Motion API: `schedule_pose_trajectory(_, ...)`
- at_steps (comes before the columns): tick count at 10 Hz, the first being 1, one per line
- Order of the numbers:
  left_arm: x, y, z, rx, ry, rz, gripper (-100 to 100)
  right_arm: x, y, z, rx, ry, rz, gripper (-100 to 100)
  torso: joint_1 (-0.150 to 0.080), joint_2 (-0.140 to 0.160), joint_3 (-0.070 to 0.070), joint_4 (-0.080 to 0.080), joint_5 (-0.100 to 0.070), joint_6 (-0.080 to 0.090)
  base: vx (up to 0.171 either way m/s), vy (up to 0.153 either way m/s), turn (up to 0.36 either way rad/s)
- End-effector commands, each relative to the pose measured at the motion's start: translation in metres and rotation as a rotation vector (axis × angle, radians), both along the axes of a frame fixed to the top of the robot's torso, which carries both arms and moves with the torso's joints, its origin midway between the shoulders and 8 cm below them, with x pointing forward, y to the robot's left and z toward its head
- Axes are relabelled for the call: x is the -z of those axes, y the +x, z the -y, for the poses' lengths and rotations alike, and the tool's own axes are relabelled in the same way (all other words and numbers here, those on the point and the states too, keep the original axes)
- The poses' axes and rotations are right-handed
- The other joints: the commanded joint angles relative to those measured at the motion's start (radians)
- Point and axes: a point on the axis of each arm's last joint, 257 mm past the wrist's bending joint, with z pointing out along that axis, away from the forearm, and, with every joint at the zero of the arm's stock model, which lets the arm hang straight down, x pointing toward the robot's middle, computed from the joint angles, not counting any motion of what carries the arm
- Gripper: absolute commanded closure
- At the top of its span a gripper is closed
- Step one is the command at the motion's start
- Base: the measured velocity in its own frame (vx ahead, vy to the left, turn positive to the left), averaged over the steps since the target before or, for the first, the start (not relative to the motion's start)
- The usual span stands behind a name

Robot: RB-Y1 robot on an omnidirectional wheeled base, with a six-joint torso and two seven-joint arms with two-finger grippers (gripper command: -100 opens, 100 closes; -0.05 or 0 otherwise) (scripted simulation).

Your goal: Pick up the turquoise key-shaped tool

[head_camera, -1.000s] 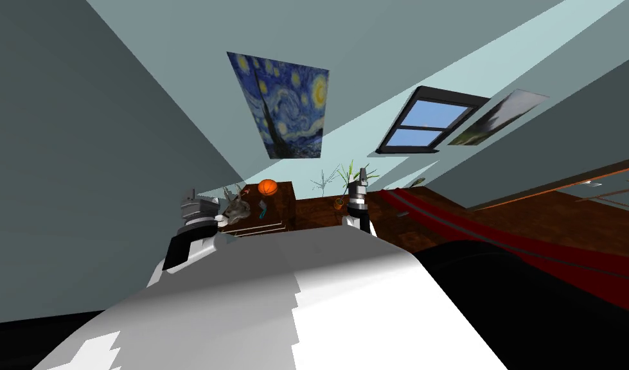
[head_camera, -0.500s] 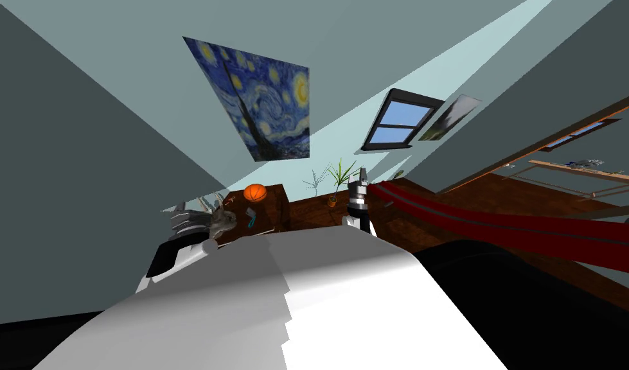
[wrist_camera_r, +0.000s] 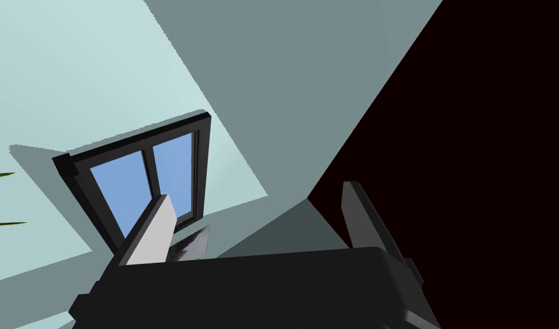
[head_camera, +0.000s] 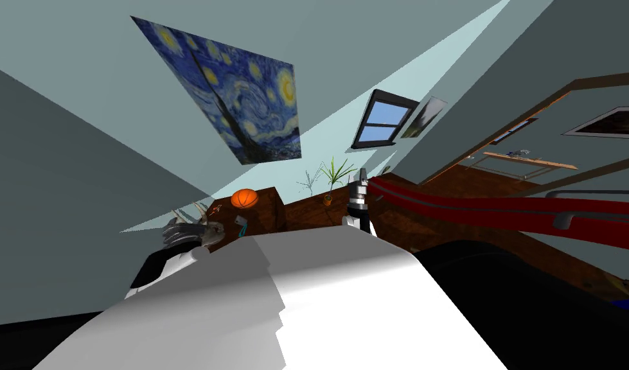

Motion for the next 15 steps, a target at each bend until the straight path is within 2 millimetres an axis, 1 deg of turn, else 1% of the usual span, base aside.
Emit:
schedule_pose_trajectory(1, 0.026, -0.026, -0.019, -0.064, -0.094, -0.018, -100, 0.000, 0.000, 0.000, 0.000, 0.000, 0.000, 0, 0.000, 0.000, 0.000, 0.000, 0.000, 0.000, 0.032, -0.006, -0.285)
schedule_pose_trajectory(2, 0.037, -0.030, -0.020, -0.071, -0.113, -0.038, -100, 0.000, 0.000, 0.000, 0.000, 0.000, 0.000, 0, 0.000, 0.000, 0.000, 0.000, 0.000, 0.001, 0.029, 0.008, -0.151)
schedule_pose_trajectory(3, 0.058, -0.052, -0.033, -0.125, -0.192, -0.047, -100, 0.000, 0.000, 0.000, 0.000, 0.000, 0.000, 0, 0.000, 0.000, 0.000, 0.000, 0.000, 0.000, 0.030, 0.009, -0.321)
schedule_pose_trajectory(4, 0.066, -0.056, -0.034, -0.132, -0.206, -0.060, -100, 0.000, 0.000, 0.000, 0.000, 0.000, 0.000, 0, 0.001, 0.000, 0.000, 0.000, 0.000, 0.001, 0.025, 0.015, -0.158)
schedule_pose_trajectory(5, 0.078, -0.075, -0.044, -0.180, -0.273, -0.054, -100, 0.000, 0.000, 0.000, 0.000, 0.000, 0.000, 0, 0.000, 0.000, 0.000, 0.000, 0.000, -0.001, 0.031, 0.009, -0.311)
schedule_pose_trajectory(7, 0.094, -0.083, -0.044, -0.195, -0.300, -0.079, -100, 0.000, 0.000, 0.000, 0.000, 0.000, 0.000, 0, 0.001, 0.000, 0.000, 0.000, 0.000, 0.000, 0.019, 0.016, -0.068)
schedule_pose_trajectory(8, 0.114, -0.107, -0.051, -0.250, -0.381, -0.083, -100, 0.000, 0.000, 0.000, 0.000, 0.000, 0.000, 0, 0.001, 0.001, 0.000, 0.000, 0.000, -0.001, 0.024, 0.014, -0.237)
schedule_pose_trajectory(9, 0.123, -0.113, -0.050, -0.260, -0.395, -0.094, -100, 0.000, 0.000, 0.000, 0.000, 0.000, 0.000, 0, 0.001, 0.000, 0.000, 0.000, 0.000, 0.001, 0.024, 0.023, -0.206)
schedule_pose_trajectory(10, 0.141, -0.136, -0.054, -0.315, -0.474, -0.094, -100, 0.000, 0.000, 0.000, 0.000, 0.000, 0.000, 0, 0.001, 0.000, 0.000, 0.000, 0.000, 0.000, 0.023, 0.026, -0.355)
schedule_pose_trajectory(11, 0.150, -0.143, -0.053, -0.327, -0.490, -0.107, -100, 0.000, 0.000, 0.000, 0.000, 0.000, 0.000, 0, 0.001, 0.000, 0.000, 0.000, 0.000, 0.001, 0.018, 0.038, -0.155)
schedule_pose_trajectory(12, 0.162, -0.162, -0.055, -0.374, -0.559, -0.097, -100, 0.000, 0.000, 0.000, 0.000, 0.000, 0.000, 0, 0.002, 0.001, 0.000, 0.000, 0.000, 0.000, 0.029, 0.049, -0.303)
schedule_pose_trajectory(13, 0.172, -0.170, -0.052, -0.388, -0.577, -0.111, -100, 0.000, 0.000, 0.000, 0.000, 0.000, 0.000, 0, 0.003, 0.000, 0.000, 0.000, 0.000, 0.001, 0.023, 0.044, -0.142)
schedule_pose_trajectory(14, 0.177, -0.173, -0.051, -0.394, -0.584, -0.116, -100, 0.000, 0.000, 0.000, 0.000, 0.000, 0.000, 0, 0.002, 0.000, 0.000, 0.000, 0.001, 0.000, 0.009, 0.013, 0.031)
schedule_pose_trajectory(15, 0.191, -0.195, -0.050, -0.447, -0.659, -0.110, -100, 0.000, 0.000, 0.000, 0.000, 0.000, 0.000, 0, 0.001, 0.001, 0.000, 0.000, 0.000, -0.001, 0.017, 0.020, -0.263)
